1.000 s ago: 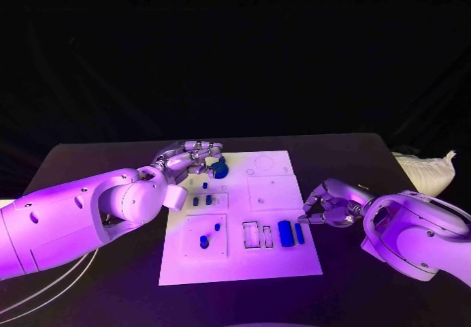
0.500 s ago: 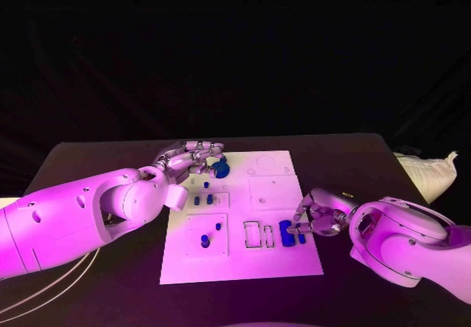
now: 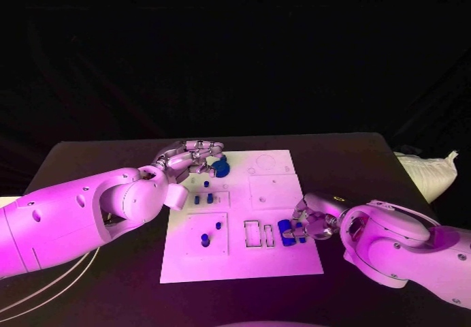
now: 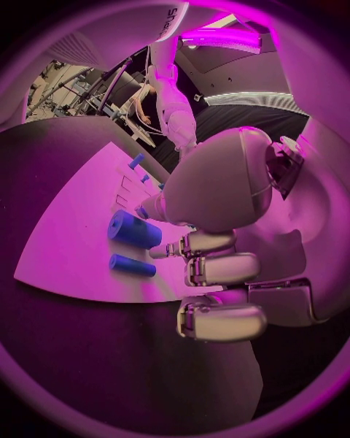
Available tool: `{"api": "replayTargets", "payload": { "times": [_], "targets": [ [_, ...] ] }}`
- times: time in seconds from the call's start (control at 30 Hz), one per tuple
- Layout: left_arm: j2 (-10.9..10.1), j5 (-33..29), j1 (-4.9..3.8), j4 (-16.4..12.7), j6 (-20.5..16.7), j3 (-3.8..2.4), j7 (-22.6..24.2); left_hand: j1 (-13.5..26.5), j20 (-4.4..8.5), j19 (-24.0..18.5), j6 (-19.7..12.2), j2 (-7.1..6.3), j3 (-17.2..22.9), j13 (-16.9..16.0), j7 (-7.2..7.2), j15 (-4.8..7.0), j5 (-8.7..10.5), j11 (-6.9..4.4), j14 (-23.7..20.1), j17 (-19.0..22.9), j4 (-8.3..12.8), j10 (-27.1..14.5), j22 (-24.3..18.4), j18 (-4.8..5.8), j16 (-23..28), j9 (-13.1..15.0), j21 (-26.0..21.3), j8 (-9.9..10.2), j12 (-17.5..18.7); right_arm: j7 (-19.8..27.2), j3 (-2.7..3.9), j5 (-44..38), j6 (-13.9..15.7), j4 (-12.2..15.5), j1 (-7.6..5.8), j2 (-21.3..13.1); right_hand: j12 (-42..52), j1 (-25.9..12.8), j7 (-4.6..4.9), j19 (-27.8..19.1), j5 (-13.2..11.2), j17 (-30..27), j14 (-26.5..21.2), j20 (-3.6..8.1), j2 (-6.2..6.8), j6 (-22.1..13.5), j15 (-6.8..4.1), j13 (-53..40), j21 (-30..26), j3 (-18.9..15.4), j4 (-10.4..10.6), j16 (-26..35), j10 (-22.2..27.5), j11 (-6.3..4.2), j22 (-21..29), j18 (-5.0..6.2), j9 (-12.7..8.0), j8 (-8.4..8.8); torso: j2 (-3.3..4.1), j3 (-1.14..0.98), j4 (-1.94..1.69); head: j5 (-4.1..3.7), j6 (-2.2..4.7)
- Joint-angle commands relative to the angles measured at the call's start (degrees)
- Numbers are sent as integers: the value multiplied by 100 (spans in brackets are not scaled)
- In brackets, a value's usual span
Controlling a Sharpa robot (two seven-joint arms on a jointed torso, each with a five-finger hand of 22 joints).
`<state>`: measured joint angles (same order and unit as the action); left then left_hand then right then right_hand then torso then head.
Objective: Assemble the parts on the task board
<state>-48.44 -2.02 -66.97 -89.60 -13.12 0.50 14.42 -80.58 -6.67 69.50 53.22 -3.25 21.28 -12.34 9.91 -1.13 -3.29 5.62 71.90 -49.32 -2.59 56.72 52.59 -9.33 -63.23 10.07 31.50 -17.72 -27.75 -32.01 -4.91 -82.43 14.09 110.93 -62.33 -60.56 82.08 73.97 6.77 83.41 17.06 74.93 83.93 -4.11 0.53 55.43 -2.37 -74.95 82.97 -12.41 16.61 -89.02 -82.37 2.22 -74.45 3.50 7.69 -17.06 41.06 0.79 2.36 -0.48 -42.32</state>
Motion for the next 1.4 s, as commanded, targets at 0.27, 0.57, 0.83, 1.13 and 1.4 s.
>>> {"api": "replayTargets", "payload": {
  "times": [0.27, 0.57, 0.83, 1.13, 1.4],
  "targets": [
    [-12, 17, 4, -9, 139, -4, 43, 63, -15, -36, -42, -6, -31, -8, 3, 2, -19, 1, -35, 5, 8, -42, -6, -105, 26, 5, -15, -38, -24, -143, -1, -309, -433, -127, 125, 177, -29, -17, -16, 28, -55, 1369, 574, 15, -58, 19, 35, -393, 37, -45, -17, -13, 5, -14, -10, -35, 16, -38, -1, -1, 4, 3, -25],
    [-22, 17, 4, -12, 157, -4, 28, 69, -18, -47, -52, 3, -35, -9, 6, 0, -19, 4, -46, 16, 0, -52, -22, -108, 31, 7, -42, -46, -31, -152, 0, -185, 2, -176, 215, 223, 0, 179, -64, 40, 190, 1375, 575, 45, -315, 131, -2, -474, 57, 29, -57, -16, -48, -60, -51, -42, 97, -131, 1, 5, -11, 5, -27],
    [-28, 17, 4, -13, 157, -4, 25, 72, -19, -49, -55, 5, -37, -9, 7, -1, -19, 5, -49, 18, -2, -55, -24, -108, 32, 8, -47, -48, -33, -30, 5, 313, 633, -109, 223, 161, 5, 222, -113, 54, 450, 1377, 576, 75, -432, 238, -37, -507, 72, 39, -48, -16, -75, -103, -81, -47, 174, -200, 1, -4, 12, 21, -18],
    [-11, 18, 4, -8, 155, -4, 27, 72, -19, -49, -55, 5, -37, -9, 7, -1, -19, 5, -49, 18, -2, -55, -24, -108, 32, 8, -47, -48, -33, 223, 52, 658, 1136, 68, 143, 124, 28, 264, -138, 64, 509, 1395, 580, 94, -492, 275, -58, -549, 82, 56, -56, -27, -108, -127, -102, -51, 212, -221, 2, 4, -3, 11, 4],
    [12, 18, 5, -6, 159, -4, 32, 72, -19, -49, -55, 5, -37, -9, 7, -1, -19, 5, -49, 18, -2, -55, -24, -108, 32, 8, -47, -48, -33, 259, 65, 885, 963, 57, 90, 322, 43, 226, -153, 80, 609, 1400, 581, 113, -547, 301, -74, -582, 95, 42, -24, -30, -136, -145, -129, -56, 252, -225, 2, 2, 0, 28, -5]
  ]
}}
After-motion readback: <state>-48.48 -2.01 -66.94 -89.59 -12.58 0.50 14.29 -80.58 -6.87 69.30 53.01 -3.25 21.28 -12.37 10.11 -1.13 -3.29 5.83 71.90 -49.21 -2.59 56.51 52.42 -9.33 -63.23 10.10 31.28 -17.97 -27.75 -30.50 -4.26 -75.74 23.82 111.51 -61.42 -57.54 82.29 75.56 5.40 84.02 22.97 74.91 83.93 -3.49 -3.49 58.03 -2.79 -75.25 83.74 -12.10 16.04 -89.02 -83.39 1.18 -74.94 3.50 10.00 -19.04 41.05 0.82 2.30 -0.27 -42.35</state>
